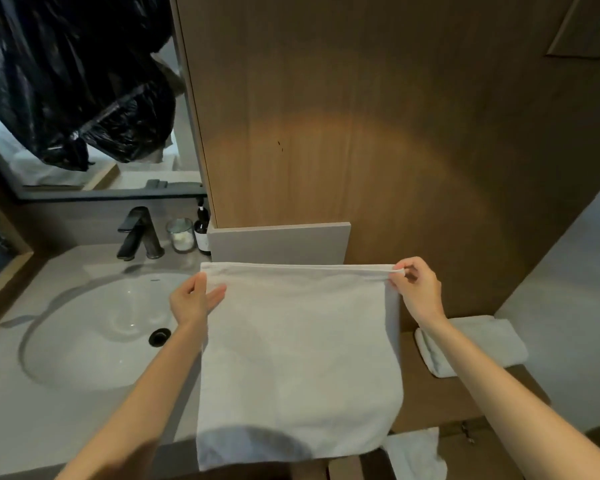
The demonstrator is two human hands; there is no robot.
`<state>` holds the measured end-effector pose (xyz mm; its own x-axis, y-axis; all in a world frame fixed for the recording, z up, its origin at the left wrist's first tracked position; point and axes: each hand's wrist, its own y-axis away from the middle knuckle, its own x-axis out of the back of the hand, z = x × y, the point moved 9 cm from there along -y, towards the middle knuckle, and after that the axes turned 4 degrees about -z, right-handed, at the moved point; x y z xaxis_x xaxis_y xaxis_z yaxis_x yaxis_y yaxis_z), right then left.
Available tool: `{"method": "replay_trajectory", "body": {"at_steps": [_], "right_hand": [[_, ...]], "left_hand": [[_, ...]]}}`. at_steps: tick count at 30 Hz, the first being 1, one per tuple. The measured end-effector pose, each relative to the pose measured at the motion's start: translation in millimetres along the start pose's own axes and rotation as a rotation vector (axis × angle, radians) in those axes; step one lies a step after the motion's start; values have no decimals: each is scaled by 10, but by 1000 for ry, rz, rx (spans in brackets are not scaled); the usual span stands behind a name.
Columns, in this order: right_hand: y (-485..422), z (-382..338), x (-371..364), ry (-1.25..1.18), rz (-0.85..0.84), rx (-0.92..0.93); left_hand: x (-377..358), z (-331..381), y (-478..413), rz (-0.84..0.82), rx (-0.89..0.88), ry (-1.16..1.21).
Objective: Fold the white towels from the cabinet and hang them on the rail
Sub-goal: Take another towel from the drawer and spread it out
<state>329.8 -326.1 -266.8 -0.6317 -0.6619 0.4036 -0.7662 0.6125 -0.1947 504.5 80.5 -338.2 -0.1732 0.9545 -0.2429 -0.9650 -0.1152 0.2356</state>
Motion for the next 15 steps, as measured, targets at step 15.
{"method": "replay_trajectory", "body": {"at_steps": [15], "right_hand": [[-1177,1077,-1021,186,-134,-197]], "left_hand": [[-278,-612,-1108,155,138,-483]]}}
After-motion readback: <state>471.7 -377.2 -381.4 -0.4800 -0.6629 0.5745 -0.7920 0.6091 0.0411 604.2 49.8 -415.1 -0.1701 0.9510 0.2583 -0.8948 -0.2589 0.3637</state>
